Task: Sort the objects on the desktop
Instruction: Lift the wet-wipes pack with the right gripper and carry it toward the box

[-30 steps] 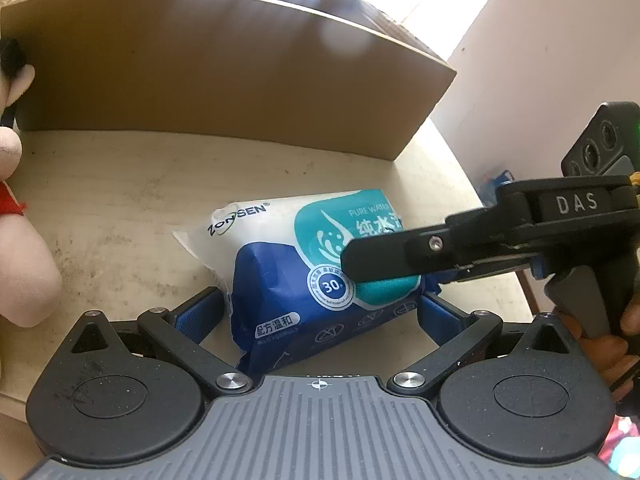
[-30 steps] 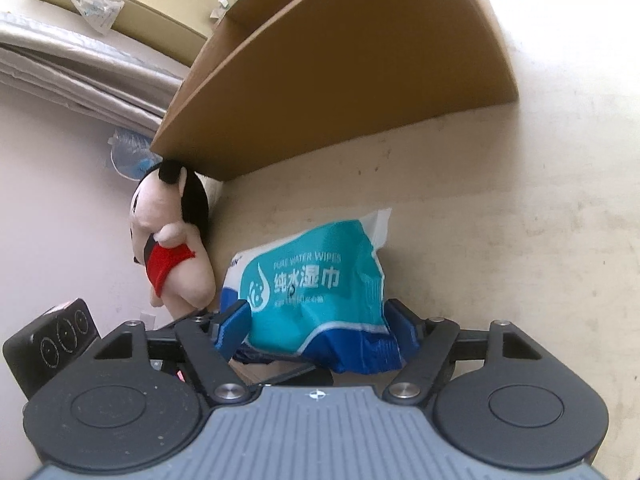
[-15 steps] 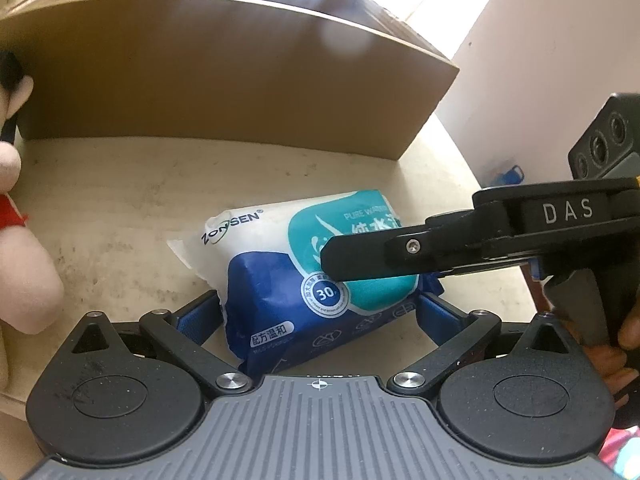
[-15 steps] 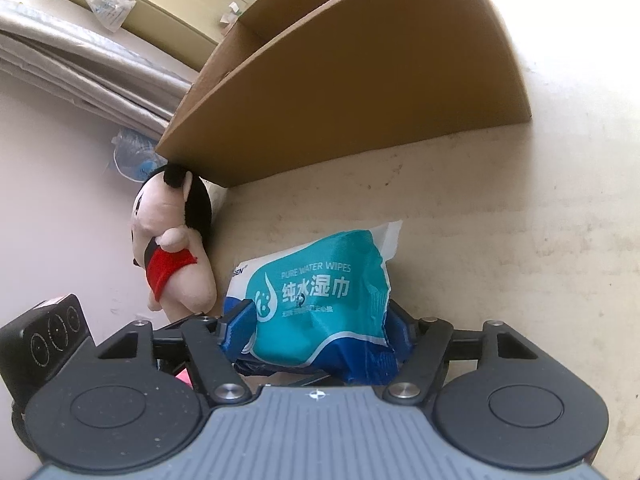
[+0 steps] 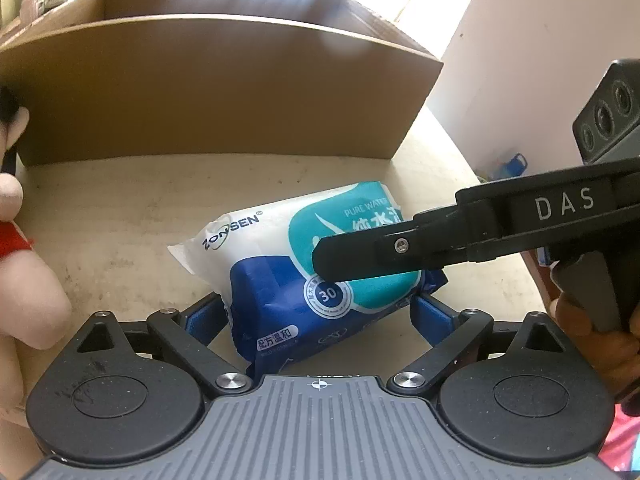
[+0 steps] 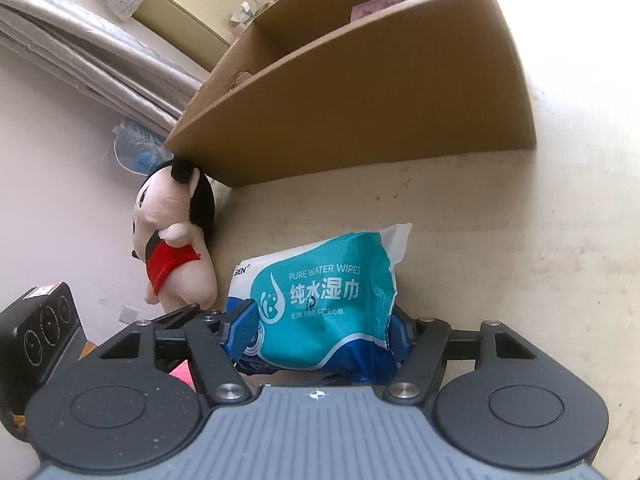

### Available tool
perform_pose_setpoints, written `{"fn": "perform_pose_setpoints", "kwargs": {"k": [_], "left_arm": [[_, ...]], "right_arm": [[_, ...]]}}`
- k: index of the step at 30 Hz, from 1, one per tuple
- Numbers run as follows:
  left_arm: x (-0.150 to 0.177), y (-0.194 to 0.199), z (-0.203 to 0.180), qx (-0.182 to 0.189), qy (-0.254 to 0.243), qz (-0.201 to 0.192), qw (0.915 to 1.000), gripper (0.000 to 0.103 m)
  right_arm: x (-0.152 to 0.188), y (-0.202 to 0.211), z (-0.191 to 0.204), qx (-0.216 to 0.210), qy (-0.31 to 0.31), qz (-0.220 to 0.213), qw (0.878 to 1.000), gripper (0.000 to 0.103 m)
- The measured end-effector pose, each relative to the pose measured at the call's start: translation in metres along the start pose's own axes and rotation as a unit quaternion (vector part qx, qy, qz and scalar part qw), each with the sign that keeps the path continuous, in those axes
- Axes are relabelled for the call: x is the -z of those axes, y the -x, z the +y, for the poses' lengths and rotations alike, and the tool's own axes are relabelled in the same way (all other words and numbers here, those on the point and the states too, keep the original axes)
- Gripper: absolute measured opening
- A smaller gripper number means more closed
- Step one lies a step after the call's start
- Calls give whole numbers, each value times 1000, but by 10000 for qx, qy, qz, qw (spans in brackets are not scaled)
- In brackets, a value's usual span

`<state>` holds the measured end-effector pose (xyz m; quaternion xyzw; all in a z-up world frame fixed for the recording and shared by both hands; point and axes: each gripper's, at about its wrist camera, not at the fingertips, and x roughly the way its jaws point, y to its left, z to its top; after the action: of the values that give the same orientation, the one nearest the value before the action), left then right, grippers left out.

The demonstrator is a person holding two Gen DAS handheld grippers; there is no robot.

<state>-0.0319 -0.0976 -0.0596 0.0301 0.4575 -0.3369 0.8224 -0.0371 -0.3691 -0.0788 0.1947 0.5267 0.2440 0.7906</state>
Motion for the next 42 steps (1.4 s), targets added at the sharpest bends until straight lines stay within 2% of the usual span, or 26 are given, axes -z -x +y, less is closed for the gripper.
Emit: {"fn": "perform_pose_setpoints", "kwargs": {"k": [15,24,42], "left_arm": [[-5,24,4,-83,-56,-183,9998,96],[-16,51,4,-197,-125,-565,9981,96],[-60,72,-1,-456,-285,-1297,9901,96]], "right_arm": [[-4,18,14,-101,251,-208,9994,69],[-17,36,35,-306,330,-444,9980,69],[-55,55,78,-570,696,-939,9915,69]]}}
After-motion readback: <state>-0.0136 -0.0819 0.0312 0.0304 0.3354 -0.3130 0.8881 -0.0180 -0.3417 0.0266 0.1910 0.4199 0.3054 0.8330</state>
